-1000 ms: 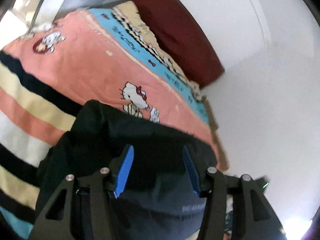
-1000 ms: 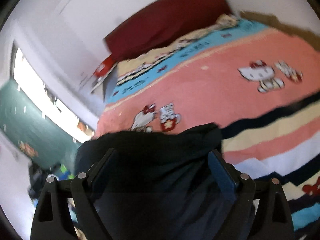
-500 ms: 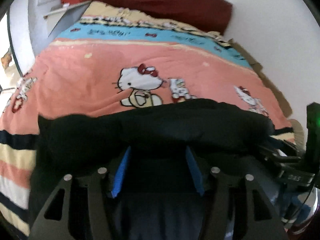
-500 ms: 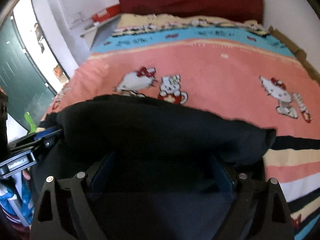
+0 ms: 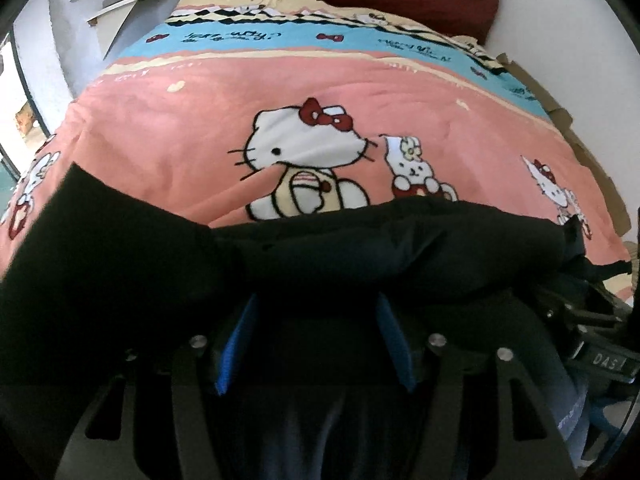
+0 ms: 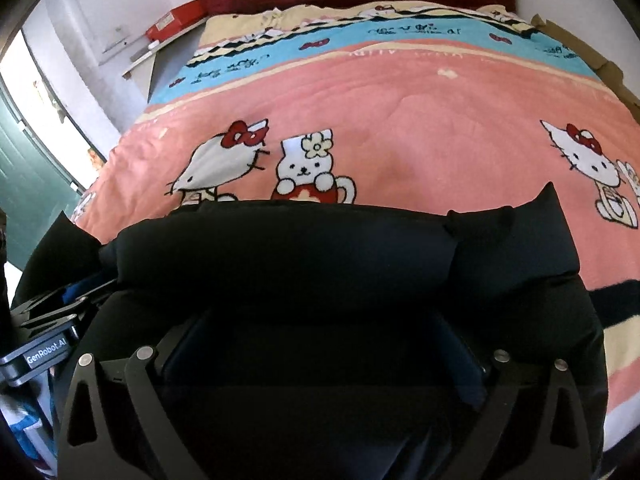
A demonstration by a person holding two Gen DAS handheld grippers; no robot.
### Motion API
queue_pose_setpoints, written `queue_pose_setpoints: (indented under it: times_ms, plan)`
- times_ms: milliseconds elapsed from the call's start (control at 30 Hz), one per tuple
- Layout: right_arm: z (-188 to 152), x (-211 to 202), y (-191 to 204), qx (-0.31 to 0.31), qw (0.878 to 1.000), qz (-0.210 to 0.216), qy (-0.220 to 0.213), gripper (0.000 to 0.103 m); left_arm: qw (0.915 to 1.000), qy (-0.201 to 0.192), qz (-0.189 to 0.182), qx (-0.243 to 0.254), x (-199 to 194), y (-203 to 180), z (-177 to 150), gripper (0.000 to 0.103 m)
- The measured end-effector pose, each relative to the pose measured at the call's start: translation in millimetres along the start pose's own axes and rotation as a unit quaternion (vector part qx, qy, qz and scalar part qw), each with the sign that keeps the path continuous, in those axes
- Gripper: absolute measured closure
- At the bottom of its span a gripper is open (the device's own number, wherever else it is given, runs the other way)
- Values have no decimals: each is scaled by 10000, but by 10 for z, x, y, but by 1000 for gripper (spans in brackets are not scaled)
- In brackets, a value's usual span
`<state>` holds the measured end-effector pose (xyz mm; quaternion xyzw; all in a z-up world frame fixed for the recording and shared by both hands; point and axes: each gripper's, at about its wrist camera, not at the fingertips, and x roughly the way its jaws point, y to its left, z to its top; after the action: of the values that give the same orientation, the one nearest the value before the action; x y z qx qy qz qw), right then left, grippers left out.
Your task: Fold large clothes
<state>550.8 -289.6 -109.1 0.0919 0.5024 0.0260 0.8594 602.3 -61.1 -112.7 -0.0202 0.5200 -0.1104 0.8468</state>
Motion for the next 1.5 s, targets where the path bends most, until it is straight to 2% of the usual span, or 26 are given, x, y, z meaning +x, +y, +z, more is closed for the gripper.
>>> queue_pose_setpoints:
  times_ms: [100, 167, 267, 367, 467, 567, 767, 933, 1067, 1133, 1200, 1333, 1433, 1500]
  plan:
    - [35, -164, 51, -24, 10000, -52, 68, 6, 9998, -80, -154, -81, -306, 47, -10, 44]
    - [-3, -464, 67, -55, 9999, 95, -123, 8, 9990, -360, -261, -87, -645, 114, -69, 44]
    - [-190, -882, 143, -502, 9979, 131, -394, 8, 9983, -537, 79, 192, -932, 243, -224, 44]
    - [-387, -924, 84, -703, 9970, 30, -330, 8, 9993, -285, 248, -64, -813, 526, -336, 44]
    - [-470, -729, -212, -143, 9990, 396, -163, 7, 9988, -156, 41, -454, -564, 771, -464, 42]
    - [-553, -512, -348, 56, 9980, 629, -57, 3, 9979, -312, -132, -558, -428, 803, -565, 36]
    - [-566, -329, -367, 157, 9979, 616, -149, 2, 9971, -303, -156, -681, -339, 826, -573, 33]
    - [-543, -372, -341, 228, 9987, 454, 15, 2, 9972, -212, 48, -712, -447, 815, -555, 30]
    - [-591, -708, -319, 114, 9998, 179, -51, 2, 9983, -445, 216, -292, -823, 771, -638, 30]
    - [-652, -914, -340, 44, 9998, 104, -153, 2, 9979, -524, 232, -292, -979, 808, -692, 30]
    - [-728, -1081, -337, -42, 9998, 29, -213, 2, 9975, -589, 128, -369, -1138, 861, -795, 30]
    - [-1036, -1240, -341, -144, 9998, 62, -145, 2, 9976, -466, 295, -429, -1231, 1003, -1133, 30]
    - [-1317, -1236, -477, 110, 9996, 249, -111, 2, 9968, -311, 517, -520, -1175, 1169, -1381, 30]
    - [-1395, -1217, -585, 247, 9993, 260, -111, 2, 9955, -275, 486, -770, -1227, 1309, -1487, 30]
